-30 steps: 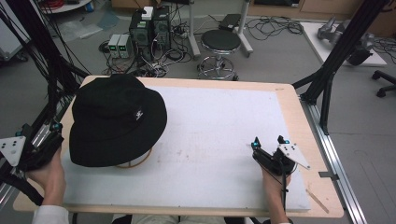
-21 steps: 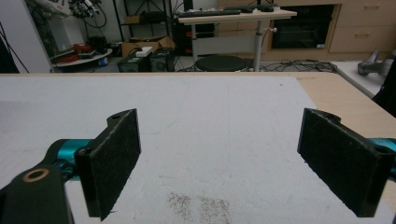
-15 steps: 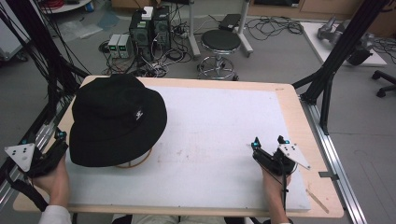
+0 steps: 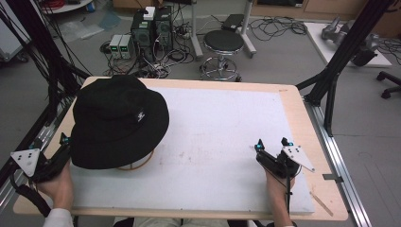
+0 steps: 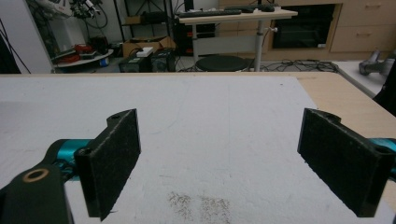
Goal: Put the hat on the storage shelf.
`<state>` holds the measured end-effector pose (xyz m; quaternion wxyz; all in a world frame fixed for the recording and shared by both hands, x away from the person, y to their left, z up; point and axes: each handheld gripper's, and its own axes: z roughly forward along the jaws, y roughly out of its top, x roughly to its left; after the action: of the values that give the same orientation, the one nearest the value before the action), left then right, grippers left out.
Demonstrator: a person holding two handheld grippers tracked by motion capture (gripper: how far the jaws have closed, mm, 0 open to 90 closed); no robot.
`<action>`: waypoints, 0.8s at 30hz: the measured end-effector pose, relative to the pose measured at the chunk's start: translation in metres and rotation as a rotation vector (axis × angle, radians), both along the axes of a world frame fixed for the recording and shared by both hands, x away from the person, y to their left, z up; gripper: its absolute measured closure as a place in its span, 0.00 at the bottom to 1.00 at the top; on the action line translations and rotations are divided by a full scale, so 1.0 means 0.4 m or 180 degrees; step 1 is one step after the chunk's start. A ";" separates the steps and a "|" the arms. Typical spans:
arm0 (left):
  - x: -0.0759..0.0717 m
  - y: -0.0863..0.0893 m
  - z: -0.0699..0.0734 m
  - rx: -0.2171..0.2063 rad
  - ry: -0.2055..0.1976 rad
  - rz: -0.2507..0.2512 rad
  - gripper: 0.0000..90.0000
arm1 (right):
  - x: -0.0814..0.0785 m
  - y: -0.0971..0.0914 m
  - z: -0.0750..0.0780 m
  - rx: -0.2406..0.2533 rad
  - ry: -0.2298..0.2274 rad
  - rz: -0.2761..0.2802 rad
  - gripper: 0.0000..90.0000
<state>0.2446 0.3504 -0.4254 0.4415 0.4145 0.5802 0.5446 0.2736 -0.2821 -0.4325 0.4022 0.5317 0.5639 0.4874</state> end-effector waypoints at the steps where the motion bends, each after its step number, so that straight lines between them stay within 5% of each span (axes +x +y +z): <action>1: 0.000 0.001 0.000 -0.0010 0.0001 0.0000 0.31 | 0.000 0.000 0.000 -0.0001 -0.0006 -0.0005 0.14; 24: -0.005 0.010 -0.010 -0.0067 0.0036 -0.0024 0.33 | -0.002 0.002 0.000 0.0008 0.0014 -0.0002 0.14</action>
<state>0.2426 0.3543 -0.4293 0.4445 0.4151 0.5869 0.5345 0.2727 -0.2814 -0.4325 0.4005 0.5335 0.5640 0.4867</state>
